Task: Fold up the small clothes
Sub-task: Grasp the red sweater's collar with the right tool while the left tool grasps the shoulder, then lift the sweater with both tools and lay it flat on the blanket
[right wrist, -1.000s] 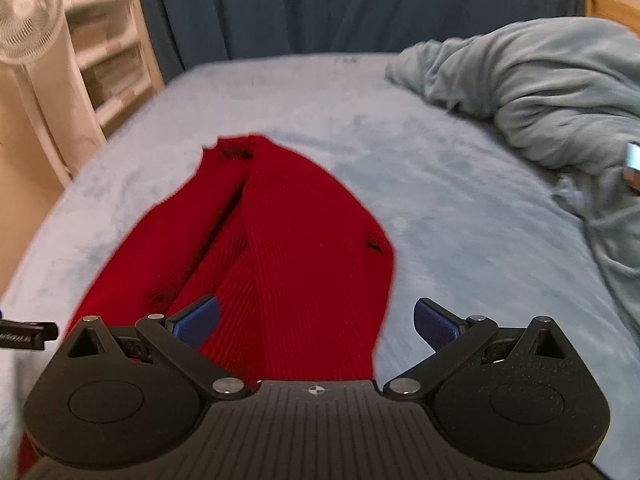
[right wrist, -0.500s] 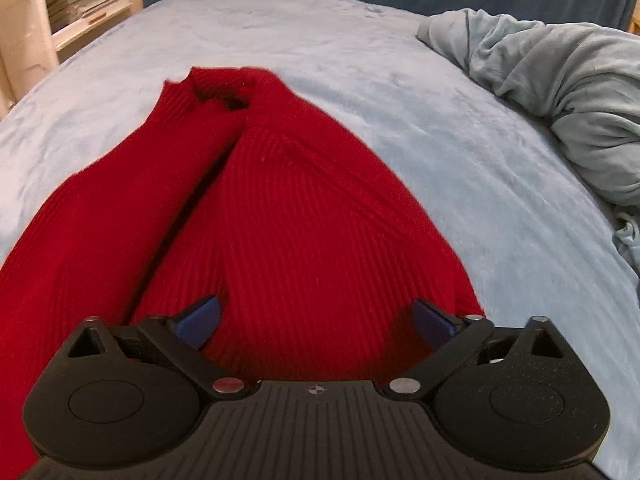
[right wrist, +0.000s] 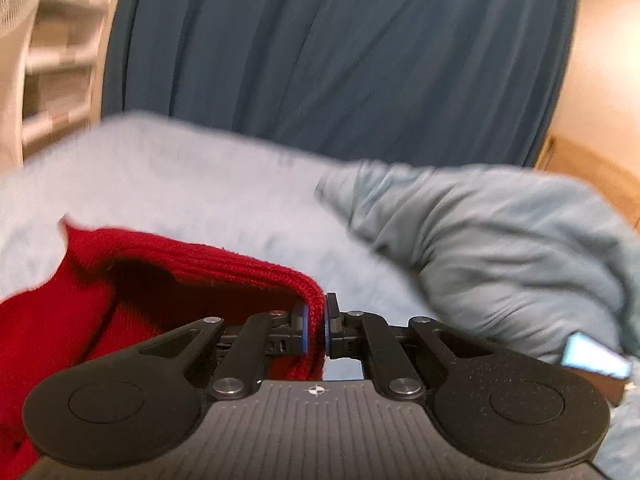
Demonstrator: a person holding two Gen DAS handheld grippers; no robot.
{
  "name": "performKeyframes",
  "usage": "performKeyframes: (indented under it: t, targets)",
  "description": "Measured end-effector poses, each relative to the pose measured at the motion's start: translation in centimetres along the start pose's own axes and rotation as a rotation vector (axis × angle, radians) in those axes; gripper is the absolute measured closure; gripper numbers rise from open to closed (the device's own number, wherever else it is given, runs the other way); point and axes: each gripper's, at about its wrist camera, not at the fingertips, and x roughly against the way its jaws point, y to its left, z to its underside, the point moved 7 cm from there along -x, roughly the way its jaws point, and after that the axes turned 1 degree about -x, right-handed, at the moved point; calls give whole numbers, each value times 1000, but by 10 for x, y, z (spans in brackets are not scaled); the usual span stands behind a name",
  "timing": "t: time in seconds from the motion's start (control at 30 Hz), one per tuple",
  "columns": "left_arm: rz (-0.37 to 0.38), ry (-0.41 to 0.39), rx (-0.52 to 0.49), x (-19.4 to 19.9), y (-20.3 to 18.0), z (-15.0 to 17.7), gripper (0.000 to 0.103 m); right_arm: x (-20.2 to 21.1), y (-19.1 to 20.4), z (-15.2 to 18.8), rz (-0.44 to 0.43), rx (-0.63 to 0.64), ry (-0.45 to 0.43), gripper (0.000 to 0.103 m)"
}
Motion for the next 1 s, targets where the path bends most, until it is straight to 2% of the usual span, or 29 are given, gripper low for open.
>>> performKeyframes:
  t: [0.17, 0.3, 0.47, 0.67, 0.77, 0.87, 0.93, 1.0]
  targets:
    - [-11, -108, 65, 85, 34, 10, 98, 112, -56, -27, -12, -76, -182, 97]
    - [-47, -257, 138, 178, 67, 26, 98, 202, -93, -38, -15, -162, -303, 97]
    - [-112, -455, 263, 301, 116, 50, 98, 316, -134, -32, -24, -253, -441, 96]
    - [-174, -643, 353, 417, 156, 65, 98, 437, -180, -24, -42, -313, -612, 96]
    - [-197, -763, 380, 471, 167, 55, 98, 475, -197, -27, -67, -319, -701, 96]
    - [-212, -840, 376, 495, 170, 30, 98, 489, -210, -37, -80, -324, -761, 96]
    - [-213, -834, 353, 484, 169, 8, 98, 471, -216, -47, -99, -350, -764, 96]
    - [-221, -780, 327, 449, 161, -20, 98, 442, -220, -52, -120, -379, -731, 96]
